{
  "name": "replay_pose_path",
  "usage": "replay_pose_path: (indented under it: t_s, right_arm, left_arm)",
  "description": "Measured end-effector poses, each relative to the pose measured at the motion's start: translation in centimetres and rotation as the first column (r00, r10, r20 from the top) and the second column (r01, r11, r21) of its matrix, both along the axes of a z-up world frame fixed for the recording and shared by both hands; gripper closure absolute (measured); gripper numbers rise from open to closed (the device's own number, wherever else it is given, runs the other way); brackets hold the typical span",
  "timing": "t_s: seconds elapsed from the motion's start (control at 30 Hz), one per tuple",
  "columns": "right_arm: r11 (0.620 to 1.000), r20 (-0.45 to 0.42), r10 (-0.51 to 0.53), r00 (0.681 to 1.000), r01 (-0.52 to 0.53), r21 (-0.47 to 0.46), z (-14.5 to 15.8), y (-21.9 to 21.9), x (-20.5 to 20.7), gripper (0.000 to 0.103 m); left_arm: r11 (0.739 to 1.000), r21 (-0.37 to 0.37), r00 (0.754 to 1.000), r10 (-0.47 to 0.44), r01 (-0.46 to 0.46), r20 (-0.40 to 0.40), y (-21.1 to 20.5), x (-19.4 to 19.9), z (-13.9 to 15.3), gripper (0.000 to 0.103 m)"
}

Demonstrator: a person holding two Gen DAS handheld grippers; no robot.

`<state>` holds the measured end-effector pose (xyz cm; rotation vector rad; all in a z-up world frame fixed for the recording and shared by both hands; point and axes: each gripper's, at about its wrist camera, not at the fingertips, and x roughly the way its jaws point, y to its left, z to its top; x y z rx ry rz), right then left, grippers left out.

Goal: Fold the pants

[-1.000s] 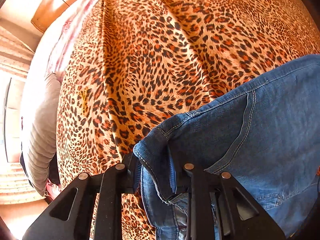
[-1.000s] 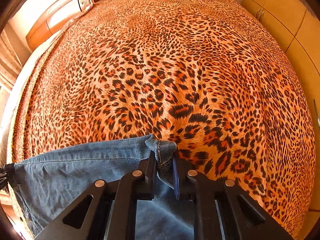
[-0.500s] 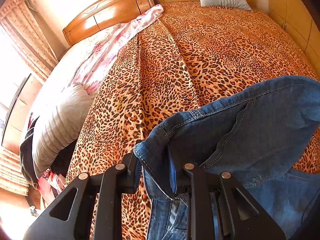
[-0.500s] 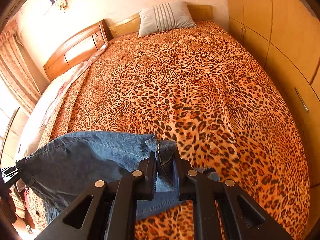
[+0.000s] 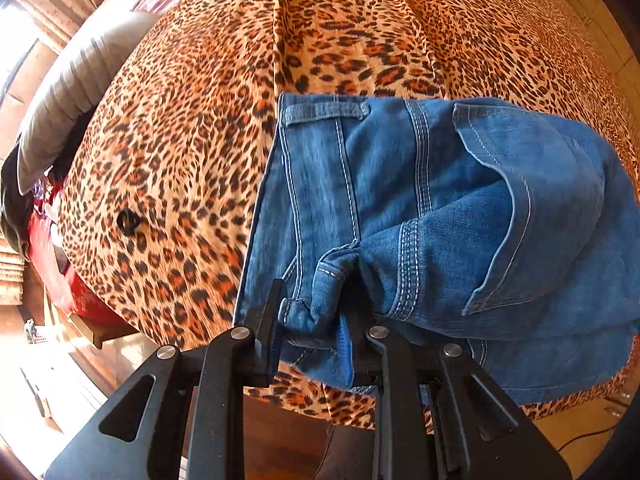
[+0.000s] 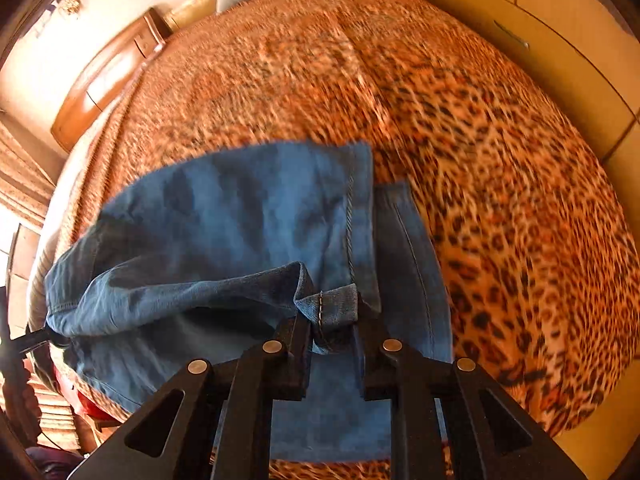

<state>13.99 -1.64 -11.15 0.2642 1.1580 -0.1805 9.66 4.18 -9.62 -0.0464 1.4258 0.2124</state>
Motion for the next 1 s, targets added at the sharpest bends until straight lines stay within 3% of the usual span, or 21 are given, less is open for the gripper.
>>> replay_pose_path:
  t_s: [0.07, 0.2, 0.3, 0.4, 0.47, 0.5, 0.57, 0.63, 0.73, 0.77, 0.83, 0.9, 0.93, 0.97, 1.0]
  right_arm:
    - [1.000, -0.035, -0.012, 0.999, 0.012, -0.007, -0.4, 0.0, -1.5, 0.076]
    - [1.000, -0.001, -0.028, 1.000, 0.028, 0.010, 2.3, -0.9, -4.7, 0.059]
    - [0.979, 0.060, -0.144, 0.988, 0.133, 0.154, 4.0, -3.0, -6.2, 0.044]
    - [0.892, 0.039, -0.268, 0.963, 0.233, 0.389, 2.3, -4.3, -6.3, 0.041]
    - [0.807, -0.017, -0.319, 0.948, 0.281, 0.519, 0.9, -4.3, -5.5, 0.041]
    - [0.760, -0.040, -0.333, 0.942, 0.293, 0.580, 0.2, -4.0, -5.4, 0.041]
    - [0.695, -0.078, -0.356, 0.931, 0.320, 0.644, -0.9, -3.5, -5.1, 0.041]
    - [0.664, -0.106, -0.383, 0.918, 0.354, 0.658, -1.8, -3.4, -4.7, 0.041]
    - [0.581, -0.168, -0.461, 0.871, 0.439, 0.685, -3.2, -4.0, -4.2, 0.040]
    - [0.543, -0.191, -0.487, 0.852, 0.466, 0.698, -3.7, -4.2, -4.0, 0.040]
    - [0.497, -0.226, -0.521, 0.823, 0.508, 0.704, -4.3, -4.5, -3.8, 0.039]
    - [0.503, -0.225, -0.533, 0.816, 0.519, 0.691, -4.5, -4.5, -3.2, 0.040]
    - [0.521, -0.218, -0.531, 0.819, 0.518, 0.679, -4.6, -4.6, -2.7, 0.044]
    - [0.539, -0.202, -0.530, 0.824, 0.511, 0.669, -4.5, -4.5, -2.5, 0.062]
    - [0.560, -0.189, -0.524, 0.830, 0.503, 0.659, -4.6, -4.4, -2.1, 0.092]
  left_arm:
    - [0.998, -0.063, 0.999, 0.029, -0.027, 0.034, 1.0, -0.8, 1.6, 0.076]
    - [0.975, -0.187, 0.990, 0.132, -0.123, 0.039, 3.4, -2.5, 4.1, 0.047]
    - [0.925, -0.299, 0.970, 0.244, -0.233, 0.002, 4.7, -3.1, 3.8, 0.047]
    - [0.826, -0.438, 0.931, 0.355, -0.355, -0.087, 5.2, -3.0, 2.4, 0.047]
    - [0.740, -0.522, 0.899, 0.412, -0.424, -0.147, 5.3, -3.2, 1.6, 0.046]
    - [0.710, -0.543, 0.886, 0.432, -0.448, -0.166, 5.2, -3.3, 1.1, 0.043]
    - [0.687, -0.541, 0.867, 0.459, -0.486, -0.195, 4.9, -3.2, 0.3, 0.041]
    - [0.658, -0.544, 0.847, 0.479, -0.520, -0.231, 4.5, -2.9, -0.7, 0.041]
    - [0.616, -0.560, 0.822, 0.510, -0.555, -0.254, 4.1, -2.3, -1.4, 0.041]
    - [0.613, -0.558, 0.817, 0.520, -0.559, -0.249, 3.9, -2.1, -1.6, 0.041]
    - [0.631, -0.541, 0.821, 0.522, -0.555, -0.234, 3.5, -1.0, -1.7, 0.041]
    - [0.666, -0.507, 0.830, 0.512, -0.547, -0.223, 3.2, 0.2, -2.1, 0.042]
    - [0.698, -0.469, 0.837, 0.501, -0.541, -0.220, 2.9, 0.9, -2.2, 0.045]
    - [0.726, -0.439, 0.846, 0.486, -0.529, -0.217, 2.8, 1.5, -2.3, 0.062]
    - [0.743, -0.432, 0.859, 0.464, -0.511, -0.219, 2.5, 2.3, -2.3, 0.082]
